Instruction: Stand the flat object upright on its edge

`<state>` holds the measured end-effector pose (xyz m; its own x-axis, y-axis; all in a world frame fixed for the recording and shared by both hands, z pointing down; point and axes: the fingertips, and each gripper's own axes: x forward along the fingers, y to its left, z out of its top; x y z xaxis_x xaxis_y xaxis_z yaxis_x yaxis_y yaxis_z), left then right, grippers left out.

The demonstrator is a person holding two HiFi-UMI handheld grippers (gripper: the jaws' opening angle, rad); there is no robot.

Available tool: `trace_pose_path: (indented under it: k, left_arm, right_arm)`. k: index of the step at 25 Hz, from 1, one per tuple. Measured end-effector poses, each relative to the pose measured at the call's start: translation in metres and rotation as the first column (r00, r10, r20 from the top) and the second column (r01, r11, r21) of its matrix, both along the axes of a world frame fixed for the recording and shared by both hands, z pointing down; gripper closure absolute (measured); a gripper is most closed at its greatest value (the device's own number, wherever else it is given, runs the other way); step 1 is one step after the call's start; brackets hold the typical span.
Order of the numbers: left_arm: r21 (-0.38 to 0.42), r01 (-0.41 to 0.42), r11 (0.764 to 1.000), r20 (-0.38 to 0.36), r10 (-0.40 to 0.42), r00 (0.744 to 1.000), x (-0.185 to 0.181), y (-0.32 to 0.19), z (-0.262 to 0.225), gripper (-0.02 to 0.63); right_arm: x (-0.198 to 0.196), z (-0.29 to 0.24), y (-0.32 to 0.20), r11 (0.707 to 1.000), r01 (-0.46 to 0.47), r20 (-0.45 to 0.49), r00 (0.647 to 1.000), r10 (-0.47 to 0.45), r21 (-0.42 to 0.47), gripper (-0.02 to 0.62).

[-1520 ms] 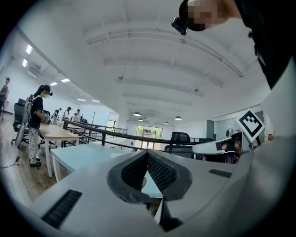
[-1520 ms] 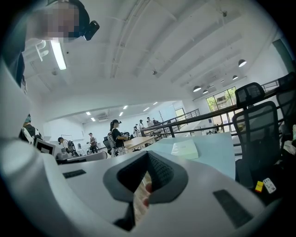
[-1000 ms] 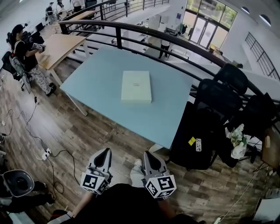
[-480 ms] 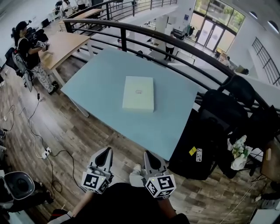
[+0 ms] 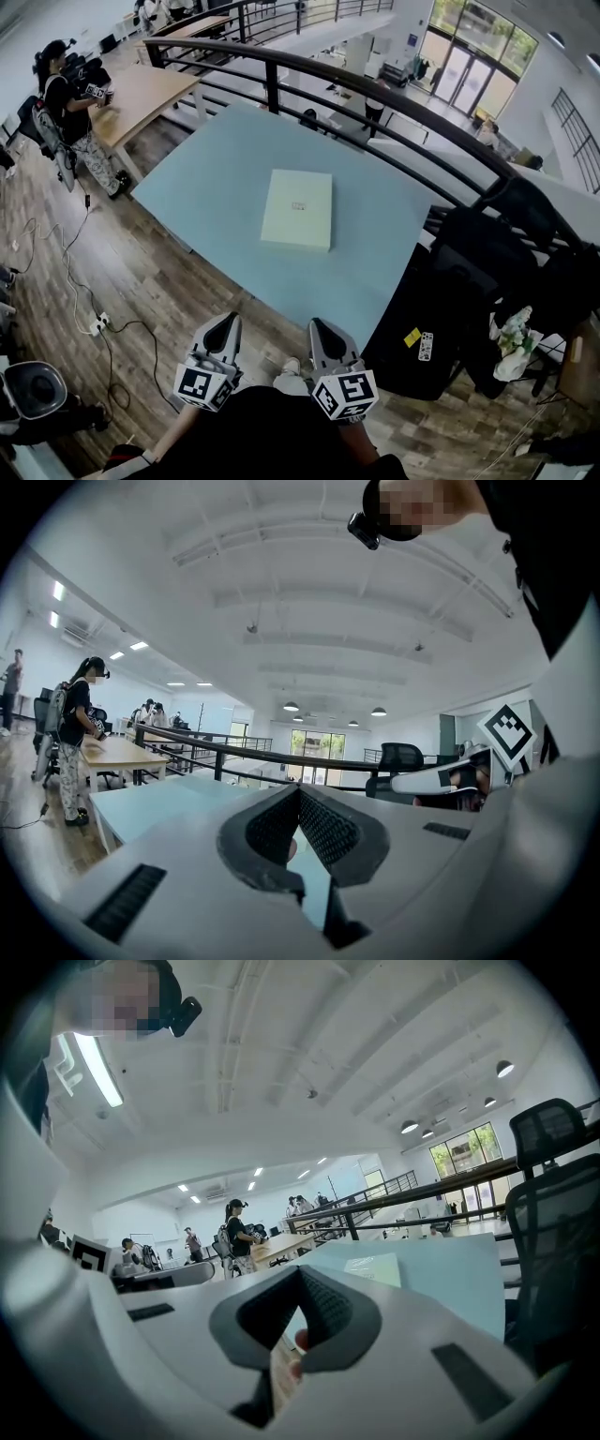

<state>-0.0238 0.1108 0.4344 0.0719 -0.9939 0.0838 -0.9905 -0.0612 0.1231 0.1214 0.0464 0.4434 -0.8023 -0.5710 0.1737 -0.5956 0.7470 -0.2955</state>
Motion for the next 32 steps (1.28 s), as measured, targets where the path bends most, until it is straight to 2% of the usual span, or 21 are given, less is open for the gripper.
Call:
trace_pose_path:
  k: [20, 27, 32]
  left_arm:
    - [-0.006, -0.011, 1.000, 0.004, 0.011, 1.000, -0.007, -0.045, 0.012, 0.603]
    - [-0.009, -0.034, 0.999, -0.004, 0.034, 0.999, -0.024, -0.064, 0.022, 0.603]
    - [-0.005, -0.080, 0.997, -0.007, 0.080, 0.997, -0.031, -0.087, 0.022, 0.603]
  right_arm:
    - [-0.003, 0.003, -0.044, 1.000, -0.012, -0.018, 1.000, 0.012, 0.011, 0.588]
    - [-0.008, 0.011, -0.056, 0.998, -0.052, -0.040, 0.998, 0.053, 0.017, 0.588]
    - [-0.014, 0.009, -0.073, 0.995, -0.093, -0.044, 0.995, 0.094, 0.023, 0.588]
